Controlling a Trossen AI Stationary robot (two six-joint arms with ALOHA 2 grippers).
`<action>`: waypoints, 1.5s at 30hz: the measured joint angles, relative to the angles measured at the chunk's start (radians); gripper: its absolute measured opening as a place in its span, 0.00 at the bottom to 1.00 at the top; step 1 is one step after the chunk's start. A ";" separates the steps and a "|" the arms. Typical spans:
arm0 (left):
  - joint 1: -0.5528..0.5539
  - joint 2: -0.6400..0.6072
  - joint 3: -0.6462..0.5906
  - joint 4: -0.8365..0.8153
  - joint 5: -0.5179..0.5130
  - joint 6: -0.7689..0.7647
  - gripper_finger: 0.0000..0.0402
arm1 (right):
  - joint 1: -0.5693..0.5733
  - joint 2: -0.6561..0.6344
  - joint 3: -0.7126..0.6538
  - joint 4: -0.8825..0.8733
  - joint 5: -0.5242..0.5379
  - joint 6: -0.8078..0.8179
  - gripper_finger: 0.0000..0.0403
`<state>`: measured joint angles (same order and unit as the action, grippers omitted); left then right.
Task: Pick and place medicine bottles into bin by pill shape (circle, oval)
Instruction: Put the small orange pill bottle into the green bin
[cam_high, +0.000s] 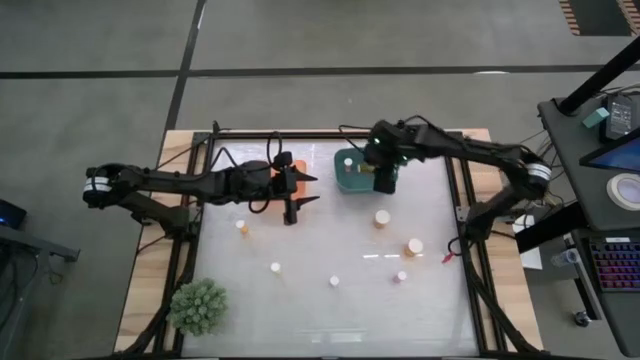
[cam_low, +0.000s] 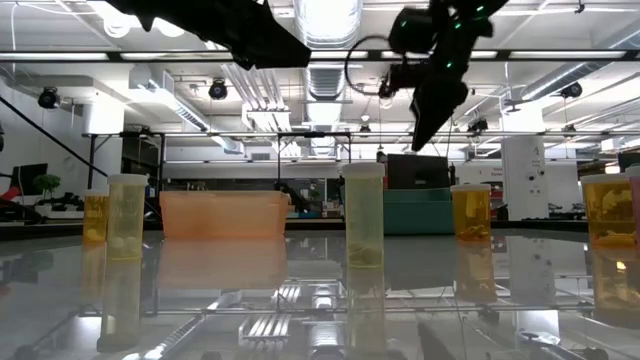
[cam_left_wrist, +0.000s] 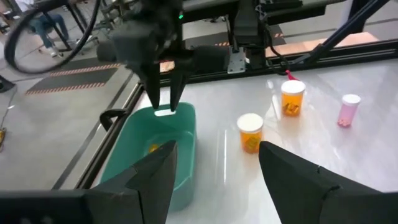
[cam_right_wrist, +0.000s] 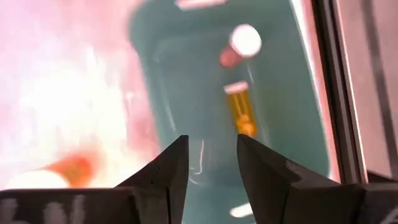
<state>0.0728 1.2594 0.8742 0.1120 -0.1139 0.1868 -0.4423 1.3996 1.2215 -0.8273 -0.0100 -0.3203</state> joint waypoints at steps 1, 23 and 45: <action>-0.006 0.000 0.000 0.000 0.000 0.000 0.53 | 0.016 -0.035 -0.032 0.035 0.000 0.016 0.32; -0.042 0.000 0.048 -0.056 0.000 -0.202 0.53 | 0.229 -0.596 -0.635 0.865 0.002 0.125 0.25; -0.042 0.106 0.326 -1.088 0.022 -0.607 0.53 | 0.229 -0.630 -0.681 0.964 0.001 0.021 0.20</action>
<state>0.0311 1.3656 1.1999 -0.9756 -0.0920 -0.4202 -0.2138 0.7696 0.5409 0.1371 -0.0086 -0.2989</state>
